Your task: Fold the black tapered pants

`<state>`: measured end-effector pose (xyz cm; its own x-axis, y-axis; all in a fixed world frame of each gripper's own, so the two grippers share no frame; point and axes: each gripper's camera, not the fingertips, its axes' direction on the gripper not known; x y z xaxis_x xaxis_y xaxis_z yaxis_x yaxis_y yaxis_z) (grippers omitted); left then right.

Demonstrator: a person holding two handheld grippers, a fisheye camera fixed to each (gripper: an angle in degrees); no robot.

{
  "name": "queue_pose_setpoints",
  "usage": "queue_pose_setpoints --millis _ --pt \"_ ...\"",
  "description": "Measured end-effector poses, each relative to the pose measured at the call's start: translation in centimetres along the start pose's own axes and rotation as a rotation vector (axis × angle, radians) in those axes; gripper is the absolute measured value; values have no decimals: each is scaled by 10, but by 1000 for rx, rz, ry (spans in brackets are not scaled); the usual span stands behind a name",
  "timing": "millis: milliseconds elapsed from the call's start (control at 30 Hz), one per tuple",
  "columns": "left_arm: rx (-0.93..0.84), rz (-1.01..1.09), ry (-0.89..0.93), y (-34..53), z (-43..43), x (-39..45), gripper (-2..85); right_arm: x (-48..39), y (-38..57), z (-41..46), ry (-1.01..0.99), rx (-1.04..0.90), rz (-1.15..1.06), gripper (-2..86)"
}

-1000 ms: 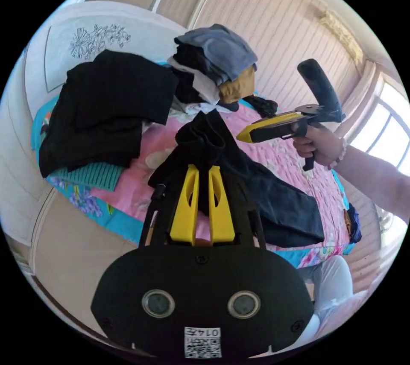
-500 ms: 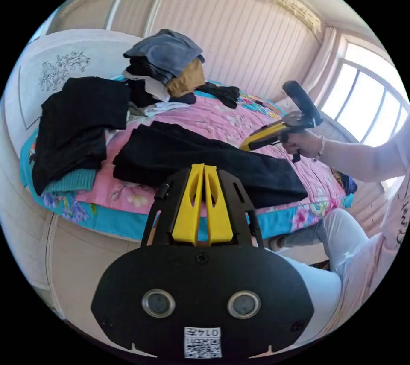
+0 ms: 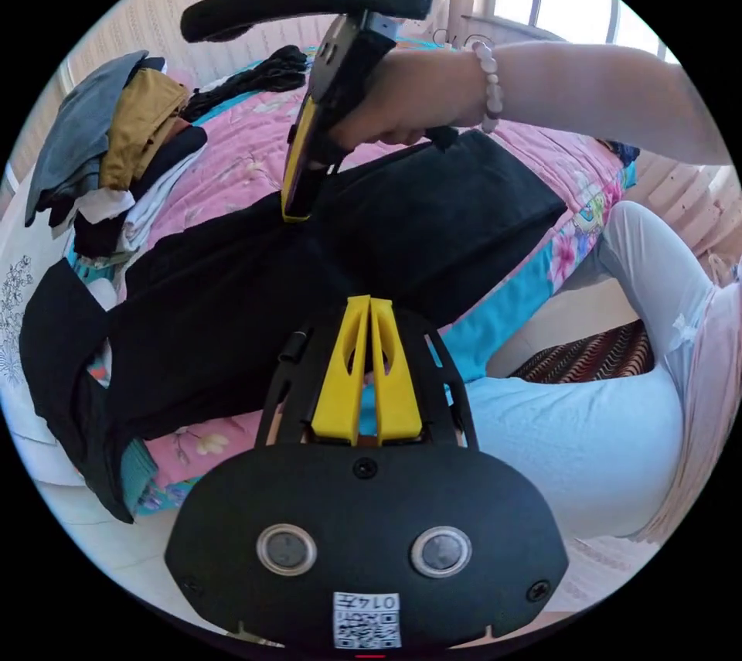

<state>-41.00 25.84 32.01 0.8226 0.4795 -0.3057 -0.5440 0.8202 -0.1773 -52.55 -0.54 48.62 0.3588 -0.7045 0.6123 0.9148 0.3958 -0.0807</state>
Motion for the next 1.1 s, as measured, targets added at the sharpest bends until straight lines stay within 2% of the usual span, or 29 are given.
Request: queue_pose_setpoints --millis 100,167,200,267,367,467,533,633,733,800,900,1000,1100 --pt "37 -67 -30 -5 -16 11 -8 17 18 -13 -62 26 48 -5" --pt "153 -14 -105 -7 -36 35 -4 38 45 -35 -83 55 137 -3" --pt "213 14 -124 -10 -48 53 2 51 77 -55 -86 138 200 0" --pt "250 51 -62 -20 -56 80 33 70 136 -78 -86 238 295 9" --pt "314 98 68 -40 -49 126 89 101 237 -86 -44 238 536 52" --pt "282 108 142 -60 -21 158 111 113 313 -72 -103 204 702 99" --pt "169 76 170 -74 15 169 120 114 347 -45 -167 167 766 118" --pt "50 53 122 -88 36 170 104 119 373 -10 -363 191 837 118" --pt "3 15 180 -98 38 162 66 127 400 -4 -478 288 894 80" --pt "0 -29 218 -103 33 157 22 135 421 -6 -553 337 905 57" --pt "47 28 166 -113 13 166 -5 148 462 -18 -700 483 884 29" --pt "117 60 167 -123 -10 174 -9 148 500 -40 -670 588 879 20" --pt "254 72 295 -136 -32 179 -10 149 548 -74 -604 665 891 16"
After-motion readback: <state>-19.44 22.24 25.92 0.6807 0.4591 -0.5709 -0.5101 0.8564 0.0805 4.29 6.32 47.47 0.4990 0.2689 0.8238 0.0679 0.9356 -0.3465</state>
